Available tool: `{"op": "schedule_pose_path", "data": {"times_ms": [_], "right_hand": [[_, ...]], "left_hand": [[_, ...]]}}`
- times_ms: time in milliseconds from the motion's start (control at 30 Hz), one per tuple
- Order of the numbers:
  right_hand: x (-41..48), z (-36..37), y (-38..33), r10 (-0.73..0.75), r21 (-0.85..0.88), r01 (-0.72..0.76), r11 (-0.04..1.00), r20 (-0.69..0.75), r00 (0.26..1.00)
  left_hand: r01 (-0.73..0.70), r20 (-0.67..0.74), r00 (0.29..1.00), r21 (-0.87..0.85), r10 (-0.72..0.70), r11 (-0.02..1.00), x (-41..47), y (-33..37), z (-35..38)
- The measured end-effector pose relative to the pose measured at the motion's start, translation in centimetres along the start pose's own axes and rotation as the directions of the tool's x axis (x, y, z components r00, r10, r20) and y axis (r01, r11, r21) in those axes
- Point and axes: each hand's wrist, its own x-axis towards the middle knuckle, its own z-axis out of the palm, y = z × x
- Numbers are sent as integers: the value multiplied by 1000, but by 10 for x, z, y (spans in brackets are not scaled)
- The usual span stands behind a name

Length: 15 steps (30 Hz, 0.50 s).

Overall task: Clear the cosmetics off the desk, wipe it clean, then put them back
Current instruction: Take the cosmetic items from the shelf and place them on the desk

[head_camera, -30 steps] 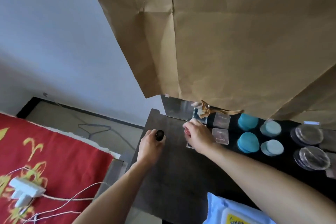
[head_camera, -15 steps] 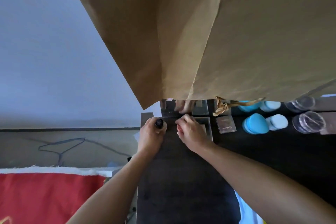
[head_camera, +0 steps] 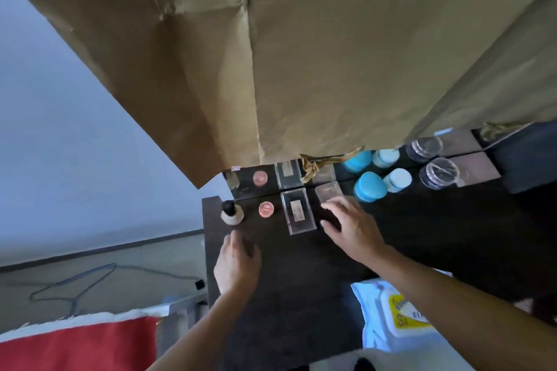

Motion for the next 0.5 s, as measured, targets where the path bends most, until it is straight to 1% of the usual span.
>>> {"op": "schedule_pose_path", "data": {"times_ms": [67, 133, 200, 300, 367, 400, 433, 500], "right_hand": [[-27, -12, 31, 93, -24, -93, 995, -20, 995], [-57, -24, 62, 186, -64, -185, 981, 22, 982], [-87, -35, 89, 272, -106, -260, 960, 132, 953], [-127, -49, 117, 361, -129, -338, 932, 360, 860], [-146, -54, 131, 379, -59, -401, 914, 473, 795], [-153, -56, 136, 370, -2, -425, 905, 497, 785], [-158, -57, 139, 357, 48, -439, 897, 507, 785], [-162, -57, 138, 368, 110, -480, 870, 502, 782]], "left_hand": [[-46, 120, 992, -10, 47, 999, -22, 20, 19], [-71, 272, 960, -14, 72, 997, -43, 40, 40], [-65, 395, 917, 7, 57, 998, -65, 58, 61], [-20, 502, 865, 39, -3, 999, -97, 72, 90], [42, 540, 840, 29, -51, 999, -119, 79, 106], [99, 558, 826, 0, -82, 995, -131, 82, 114], [187, 570, 812, -50, -126, 981, -143, 87, 121], [359, 568, 793, -143, -221, 922, -165, 97, 129]]}}
